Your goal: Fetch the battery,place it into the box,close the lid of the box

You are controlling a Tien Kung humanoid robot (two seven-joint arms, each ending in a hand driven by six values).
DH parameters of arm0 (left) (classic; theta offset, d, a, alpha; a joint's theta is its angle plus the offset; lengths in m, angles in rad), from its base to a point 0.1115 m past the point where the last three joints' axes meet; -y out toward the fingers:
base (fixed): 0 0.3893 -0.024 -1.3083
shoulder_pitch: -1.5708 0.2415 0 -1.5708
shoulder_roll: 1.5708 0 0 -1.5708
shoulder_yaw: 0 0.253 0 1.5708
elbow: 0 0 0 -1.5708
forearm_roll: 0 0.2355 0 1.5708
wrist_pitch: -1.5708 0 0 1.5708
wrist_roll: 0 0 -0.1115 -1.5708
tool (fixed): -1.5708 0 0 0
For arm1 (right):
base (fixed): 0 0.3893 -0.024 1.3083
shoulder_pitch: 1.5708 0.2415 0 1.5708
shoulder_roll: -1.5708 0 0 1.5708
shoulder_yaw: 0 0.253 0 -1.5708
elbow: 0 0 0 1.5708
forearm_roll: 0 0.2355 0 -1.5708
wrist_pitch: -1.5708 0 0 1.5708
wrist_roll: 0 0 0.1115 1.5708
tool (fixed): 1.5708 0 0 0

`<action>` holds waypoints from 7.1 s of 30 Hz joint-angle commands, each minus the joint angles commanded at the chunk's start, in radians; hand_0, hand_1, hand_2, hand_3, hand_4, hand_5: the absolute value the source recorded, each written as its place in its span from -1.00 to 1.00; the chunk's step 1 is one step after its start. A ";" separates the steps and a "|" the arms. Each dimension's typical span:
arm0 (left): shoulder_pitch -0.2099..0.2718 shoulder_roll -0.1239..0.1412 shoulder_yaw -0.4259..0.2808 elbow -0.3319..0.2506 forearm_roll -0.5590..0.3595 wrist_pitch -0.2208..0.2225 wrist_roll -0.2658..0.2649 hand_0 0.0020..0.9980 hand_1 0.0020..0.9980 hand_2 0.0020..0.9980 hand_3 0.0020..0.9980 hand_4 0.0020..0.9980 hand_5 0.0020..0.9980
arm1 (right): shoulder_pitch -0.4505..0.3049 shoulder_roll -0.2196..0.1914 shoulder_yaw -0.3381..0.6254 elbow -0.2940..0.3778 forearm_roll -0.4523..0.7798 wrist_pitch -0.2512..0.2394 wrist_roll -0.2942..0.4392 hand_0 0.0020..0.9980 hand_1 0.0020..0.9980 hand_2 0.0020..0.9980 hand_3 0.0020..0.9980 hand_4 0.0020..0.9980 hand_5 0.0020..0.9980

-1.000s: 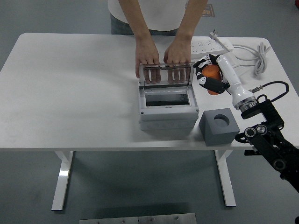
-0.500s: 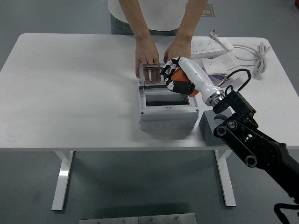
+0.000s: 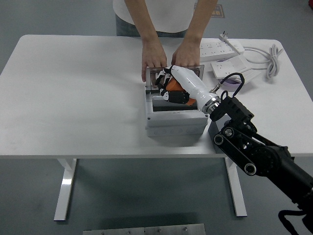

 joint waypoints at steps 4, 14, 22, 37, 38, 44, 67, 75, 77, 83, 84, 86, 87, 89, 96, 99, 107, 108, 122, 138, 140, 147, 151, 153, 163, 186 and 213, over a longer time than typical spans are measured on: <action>-0.004 0.000 -0.003 0.000 0.006 -0.002 0.002 0.27 0.40 0.15 0.08 0.00 -1.00 | 0.013 0.009 -0.033 -0.024 -0.001 -0.006 0.007 -0.66 -0.54 -0.48 -0.38 -0.86 -1.00; -0.014 -0.002 -0.012 -0.001 0.027 -0.009 0.008 0.27 0.40 0.15 0.08 0.00 -1.00 | 0.047 0.023 -0.076 -0.094 0.001 -0.039 0.043 -0.66 -0.54 -0.48 -0.39 -0.85 -1.00; -0.020 -0.001 -0.015 -0.002 0.033 -0.010 0.007 0.27 0.40 0.15 0.08 0.00 -1.00 | 0.080 0.015 -0.125 -0.133 0.006 -0.047 0.072 -0.64 -0.53 -0.48 -0.39 -0.84 -1.00; -0.031 -0.005 -0.023 -0.002 0.053 -0.018 0.011 0.27 0.40 0.15 0.08 0.00 -1.00 | 0.094 0.025 -0.124 -0.201 0.024 -0.083 0.106 -0.64 -0.53 -0.48 -0.39 -0.83 -1.00; -0.031 -0.005 -0.024 -0.002 0.054 -0.018 0.011 0.27 0.40 0.15 0.08 0.00 -1.00 | 0.094 0.025 -0.124 -0.203 0.025 -0.084 0.108 -0.64 -0.53 -0.48 -0.39 -0.83 -1.00; -0.031 -0.006 -0.024 -0.002 0.056 -0.019 0.011 0.27 0.40 0.15 0.08 0.00 -1.00 | 0.091 0.026 -0.119 -0.216 0.037 -0.092 0.121 -0.64 -0.52 -0.47 -0.39 -0.82 -1.00; -0.041 -0.005 -0.027 -0.002 0.064 -0.022 0.011 0.27 0.40 0.15 0.08 0.00 -1.00 | 0.083 0.030 -0.102 -0.227 0.069 -0.081 0.154 -0.46 -0.34 -0.24 -0.22 -0.24 -1.00; -0.043 -0.006 -0.029 -0.002 0.066 -0.021 0.011 0.27 0.40 0.15 0.08 0.00 -1.00 | 0.082 0.030 -0.097 -0.232 0.079 -0.077 0.160 0.00 -0.15 -0.09 0.05 0.12 -1.00; -0.043 -0.006 -0.029 -0.003 0.065 -0.020 0.011 0.27 0.40 0.15 0.08 0.00 -1.00 | 0.082 0.030 -0.096 -0.233 0.082 -0.079 0.162 0.00 -0.15 -0.09 0.05 0.12 -1.00; -0.043 -0.006 -0.031 -0.003 0.067 -0.020 0.012 0.27 0.40 0.15 0.08 0.00 -1.00 | 0.082 0.029 -0.098 -0.233 0.086 -0.080 0.163 0.14 -0.09 -0.04 0.08 0.10 -1.00; -0.042 -0.006 -0.031 -0.003 0.066 -0.020 0.012 0.27 0.40 0.15 0.08 0.00 -1.00 | 0.082 0.029 -0.098 -0.233 0.087 -0.080 0.164 0.14 -0.09 -0.04 0.08 0.10 -1.00; -0.042 -0.005 -0.030 -0.003 0.065 -0.020 0.012 0.27 0.40 0.15 0.08 0.00 -1.00 | 0.082 0.029 -0.100 -0.233 0.089 -0.080 0.164 0.14 -0.09 -0.04 0.08 0.10 -1.00; -0.042 -0.005 -0.030 -0.003 0.065 -0.020 0.012 0.27 0.40 0.15 0.08 0.00 -1.00 | 0.082 0.030 -0.101 -0.233 0.090 -0.080 0.163 0.15 -0.06 -0.02 0.09 0.11 -1.00; -0.041 -0.006 -0.031 -0.003 0.065 -0.020 0.013 0.27 0.40 0.15 0.08 0.00 -1.00 | 0.082 0.030 -0.103 -0.233 0.091 -0.079 0.162 0.15 -0.06 -0.02 0.09 0.11 -1.00; -0.037 -0.008 -0.033 -0.004 0.064 -0.019 0.016 0.27 0.40 0.15 0.08 0.00 -1.00 | 0.084 0.022 -0.110 -0.222 0.097 -0.071 0.153 0.15 -0.06 -0.02 0.10 0.11 -1.00; -0.032 -0.008 -0.029 -0.004 0.055 -0.015 0.014 0.27 0.40 0.15 0.08 0.00 -1.00 | 0.085 -0.003 -0.120 -0.201 0.123 -0.063 0.144 0.14 -0.07 -0.01 0.09 0.11 -0.98; -0.018 -0.006 -0.026 -0.004 0.039 -0.008 0.015 0.27 0.40 0.15 0.08 0.00 -1.00 | 0.084 -0.072 -0.119 -0.170 0.218 -0.067 0.125 -0.01 -0.13 -0.03 0.07 0.11 -0.96; -0.016 -0.006 -0.025 -0.004 0.036 -0.007 0.014 0.27 0.40 0.15 0.08 0.00 -1.00 | 0.082 -0.080 -0.114 -0.168 0.234 -0.069 0.123 -0.01 -0.13 -0.03 0.07 0.11 -0.96; -0.003 -0.001 -0.029 -0.005 0.027 -0.003 0.019 0.27 0.40 0.15 0.08 0.00 -1.00 | 0.067 -0.129 -0.081 -0.130 0.310 -0.075 0.085 -0.81 -0.48 -0.28 -0.18 0.16 -0.95; 0.006 -0.004 -0.033 -0.006 0.025 -0.003 0.024 0.27 0.40 0.15 0.08 0.00 -1.00 | 0.046 -0.162 -0.057 -0.064 0.306 -0.071 0.057 -1.00 -0.77 -0.61 -0.44 -0.91 -1.00; 0.007 -0.004 -0.034 -0.006 0.026 -0.003 0.025 0.27 0.40 0.15 0.08 0.00 -1.00 | 0.046 -0.175 -0.030 -0.035 0.299 -0.068 0.046 -1.00 -0.77 -0.61 -0.44 -0.91 -1.00; 0.006 -0.005 -0.038 -0.007 0.030 -0.004 0.028 0.27 0.40 0.15 0.08 0.00 -1.00 | 0.068 -0.205 0.058 0.041 0.294 -0.071 0.024 -1.00 -0.78 -0.64 -0.44 -0.97 -1.00; 0.005 -0.007 -0.039 -0.007 0.033 -0.005 0.030 0.27 0.40 0.15 0.08 0.00 -1.00 | 0.077 -0.200 0.084 0.054 0.299 -0.077 0.022 -1.00 -0.78 -0.64 -0.44 -0.97 -1.00; 0.004 -0.008 -0.041 -0.008 0.035 -0.006 0.032 0.27 0.40 0.15 0.08 0.00 -1.00 | 0.080 -0.192 0.087 0.059 0.305 -0.081 0.023 -1.00 -0.77 -0.64 -0.45 -0.97 -1.00; -0.009 -0.015 -0.054 -0.010 0.058 -0.014 0.042 0.27 0.40 0.15 0.08 0.00 -1.00 | 0.091 -0.144 0.073 0.044 0.326 -0.068 0.034 -1.00 -0.77 -0.63 -0.44 -0.94 -1.00; -0.024 -0.024 -0.079 -0.013 0.100 -0.027 0.060 0.27 0.40 0.15 0.08 0.00 -1.00 | 0.093 -0.082 0.069 -0.087 0.370 -0.037 0.077 0.44 0.30 0.23 0.16 0.88 0.74; -0.036 -0.023 -0.092 -0.014 0.131 -0.040 0.065 0.27 0.40 0.15 0.08 0.00 -1.00 | 0.104 -0.067 -0.009 -0.197 0.397 -0.031 0.082 0.54 0.33 0.28 0.27 0.98 1.00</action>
